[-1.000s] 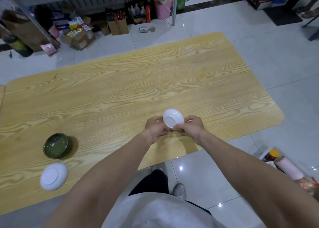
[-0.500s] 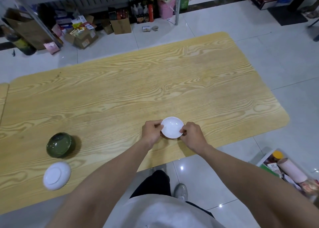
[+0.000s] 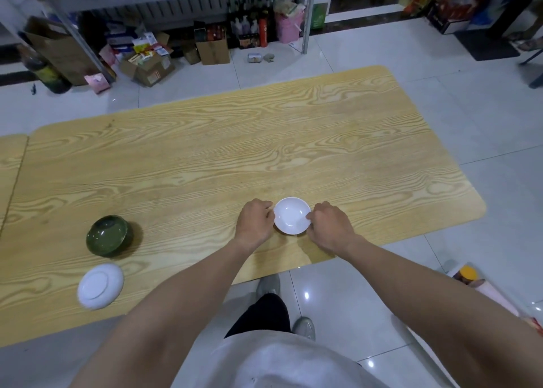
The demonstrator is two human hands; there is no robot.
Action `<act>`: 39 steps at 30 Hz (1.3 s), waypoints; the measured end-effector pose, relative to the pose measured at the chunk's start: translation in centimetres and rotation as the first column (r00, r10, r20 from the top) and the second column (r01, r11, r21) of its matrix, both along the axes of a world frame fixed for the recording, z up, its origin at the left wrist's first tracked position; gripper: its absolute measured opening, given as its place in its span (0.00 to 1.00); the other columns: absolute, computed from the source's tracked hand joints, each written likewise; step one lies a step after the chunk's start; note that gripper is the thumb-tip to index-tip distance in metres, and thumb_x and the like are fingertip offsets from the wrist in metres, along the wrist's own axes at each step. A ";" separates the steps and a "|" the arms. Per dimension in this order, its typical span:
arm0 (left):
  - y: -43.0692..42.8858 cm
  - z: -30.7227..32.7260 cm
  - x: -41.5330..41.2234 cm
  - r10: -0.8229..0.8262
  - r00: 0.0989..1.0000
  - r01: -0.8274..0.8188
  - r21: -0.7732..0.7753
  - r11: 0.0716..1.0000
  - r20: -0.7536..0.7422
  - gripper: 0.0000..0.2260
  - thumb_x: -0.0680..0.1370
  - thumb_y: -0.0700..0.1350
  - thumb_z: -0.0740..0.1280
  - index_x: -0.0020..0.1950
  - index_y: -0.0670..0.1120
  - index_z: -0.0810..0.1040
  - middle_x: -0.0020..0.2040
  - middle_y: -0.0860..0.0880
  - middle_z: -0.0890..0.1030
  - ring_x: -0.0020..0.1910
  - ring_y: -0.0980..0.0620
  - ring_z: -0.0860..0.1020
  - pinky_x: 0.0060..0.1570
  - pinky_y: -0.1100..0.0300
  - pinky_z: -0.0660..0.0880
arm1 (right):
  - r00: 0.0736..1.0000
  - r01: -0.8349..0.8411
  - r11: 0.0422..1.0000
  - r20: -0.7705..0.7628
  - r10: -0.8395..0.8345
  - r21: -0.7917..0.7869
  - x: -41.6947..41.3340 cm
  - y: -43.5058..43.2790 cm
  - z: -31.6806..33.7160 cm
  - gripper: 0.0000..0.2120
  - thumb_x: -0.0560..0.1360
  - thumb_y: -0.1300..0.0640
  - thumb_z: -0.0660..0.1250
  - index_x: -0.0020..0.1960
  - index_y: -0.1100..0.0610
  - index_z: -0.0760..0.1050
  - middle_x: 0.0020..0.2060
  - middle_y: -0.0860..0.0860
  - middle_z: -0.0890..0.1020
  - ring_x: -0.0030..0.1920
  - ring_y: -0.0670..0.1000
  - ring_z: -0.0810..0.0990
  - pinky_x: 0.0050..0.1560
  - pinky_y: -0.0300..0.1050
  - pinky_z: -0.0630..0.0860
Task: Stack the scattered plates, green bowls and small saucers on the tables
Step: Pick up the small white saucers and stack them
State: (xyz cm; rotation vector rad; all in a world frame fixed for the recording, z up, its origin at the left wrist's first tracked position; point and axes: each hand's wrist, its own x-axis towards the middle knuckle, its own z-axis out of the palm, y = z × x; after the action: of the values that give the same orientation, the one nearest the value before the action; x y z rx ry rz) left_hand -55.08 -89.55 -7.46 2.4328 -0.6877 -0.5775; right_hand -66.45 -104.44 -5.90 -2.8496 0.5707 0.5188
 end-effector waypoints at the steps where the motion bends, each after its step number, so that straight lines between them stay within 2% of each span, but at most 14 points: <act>1: 0.2 0.4 0.0 -0.060 0.995 0.053 0.087 0.995 0.084 0.10 0.79 0.41 0.61 0.53 0.40 0.81 0.51 0.42 0.80 0.52 0.43 0.76 0.50 0.54 0.73 | 1.000 -0.005 1.000 0.008 0.005 -0.026 0.0 0.1 0.4 0.14 0.78 0.56 0.59 0.59 0.58 0.79 0.55 0.56 0.78 0.59 0.57 0.73 0.54 0.47 0.70; 3: 0.6 1.5 -0.3 -0.207 0.950 0.147 0.251 0.957 0.235 0.12 0.80 0.45 0.59 0.58 0.42 0.78 0.56 0.45 0.79 0.58 0.43 0.74 0.53 0.53 0.71 | 0.999 -0.025 0.999 0.035 0.026 -0.043 0.2 0.3 1.2 0.15 0.79 0.54 0.59 0.59 0.59 0.77 0.57 0.55 0.78 0.60 0.57 0.73 0.56 0.47 0.69; 5: 1.0 2.3 -0.8 -0.278 0.918 0.177 0.338 0.925 0.281 0.17 0.82 0.50 0.57 0.68 0.45 0.73 0.68 0.46 0.74 0.69 0.43 0.68 0.64 0.52 0.65 | 0.996 -0.085 0.995 0.029 0.087 -0.055 0.3 0.7 1.9 0.19 0.81 0.49 0.57 0.67 0.58 0.73 0.64 0.56 0.75 0.67 0.57 0.70 0.64 0.49 0.66; 6: 1.3 2.7 -1.0 -0.291 0.917 0.176 0.378 0.909 0.273 0.21 0.82 0.53 0.56 0.73 0.46 0.67 0.74 0.46 0.68 0.74 0.42 0.62 0.70 0.50 0.60 | 0.992 -0.125 0.990 0.002 0.125 -0.065 0.5 1.0 2.3 0.23 0.81 0.47 0.57 0.71 0.57 0.68 0.70 0.57 0.70 0.72 0.58 0.65 0.69 0.51 0.62; 8: 2.1 3.5 -1.5 -0.302 0.913 0.159 0.442 0.883 0.275 0.25 0.83 0.55 0.54 0.78 0.47 0.59 0.79 0.46 0.58 0.79 0.43 0.52 0.75 0.47 0.52 | 0.982 -0.186 0.979 -0.047 0.183 -0.080 0.6 1.9 3.2 0.28 0.82 0.45 0.55 0.77 0.57 0.59 0.77 0.59 0.60 0.77 0.59 0.54 0.74 0.57 0.54; 10: 3.2 4.6 -2.2 -0.300 0.905 0.130 0.478 0.869 0.300 0.26 0.83 0.54 0.54 0.79 0.48 0.56 0.80 0.46 0.56 0.79 0.43 0.50 0.75 0.46 0.50 | 0.972 -0.234 0.968 -0.058 0.229 -0.096 0.6 3.0 4.1 0.30 0.82 0.43 0.54 0.79 0.56 0.53 0.78 0.59 0.55 0.78 0.60 0.49 0.75 0.59 0.51; 13: 5.5 6.0 -3.2 -0.224 0.919 0.044 0.480 0.876 0.325 0.26 0.83 0.56 0.53 0.79 0.48 0.55 0.80 0.46 0.55 0.79 0.43 0.49 0.76 0.45 0.50 | 0.955 -0.297 0.949 -0.048 0.293 -0.110 0.6 5.0 5.3 0.32 0.82 0.43 0.54 0.80 0.56 0.50 0.79 0.60 0.53 0.79 0.61 0.48 0.76 0.60 0.49; 17: 9.0 7.2 -4.3 -0.134 0.923 -0.067 0.495 0.866 0.360 0.27 0.83 0.58 0.50 0.79 0.48 0.55 0.80 0.46 0.55 0.79 0.43 0.50 0.76 0.46 0.50 | 0.933 -0.359 0.927 -0.027 0.358 -0.106 1.1 8.1 6.1 0.32 0.82 0.44 0.54 0.80 0.57 0.49 0.79 0.60 0.52 0.79 0.60 0.47 0.77 0.59 0.49; 25: 17.1 7.5 -4.5 0.001 0.916 -0.210 0.478 0.853 0.400 0.26 0.83 0.57 0.51 0.79 0.48 0.57 0.80 0.46 0.57 0.79 0.44 0.52 0.75 0.47 0.53 | 0.873 -0.486 0.866 -0.008 0.488 -0.119 3.9 15.4 7.5 0.33 0.82 0.44 0.55 0.80 0.56 0.48 0.79 0.60 0.52 0.79 0.60 0.47 0.77 0.59 0.51; 30: 22.4 7.1 -3.7 0.057 0.915 -0.258 0.468 0.845 0.400 0.25 0.83 0.56 0.52 0.78 0.47 0.59 0.79 0.46 0.58 0.78 0.43 0.54 0.74 0.47 0.54 | 0.842 -0.537 0.836 -0.007 0.540 -0.116 5.6 20.5 7.7 0.32 0.82 0.45 0.55 0.80 0.57 0.49 0.79 0.60 0.52 0.79 0.60 0.48 0.77 0.58 0.52; 39: 30.6 4.7 -0.9 0.068 0.925 -0.260 0.494 0.829 0.374 0.23 0.83 0.54 0.53 0.76 0.46 0.63 0.78 0.45 0.62 0.77 0.43 0.58 0.72 0.48 0.59 | 0.809 -0.585 0.802 -0.012 0.588 -0.122 8.4 28.8 5.8 0.30 0.81 0.45 0.56 0.78 0.56 0.56 0.76 0.59 0.61 0.76 0.59 0.58 0.73 0.57 0.60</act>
State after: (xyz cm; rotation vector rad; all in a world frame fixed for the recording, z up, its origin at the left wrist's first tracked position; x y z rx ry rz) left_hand -55.99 -58.95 -2.77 3.1373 -0.4733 -0.2966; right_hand -58.06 -75.60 -0.08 -3.1158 -0.3345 0.5439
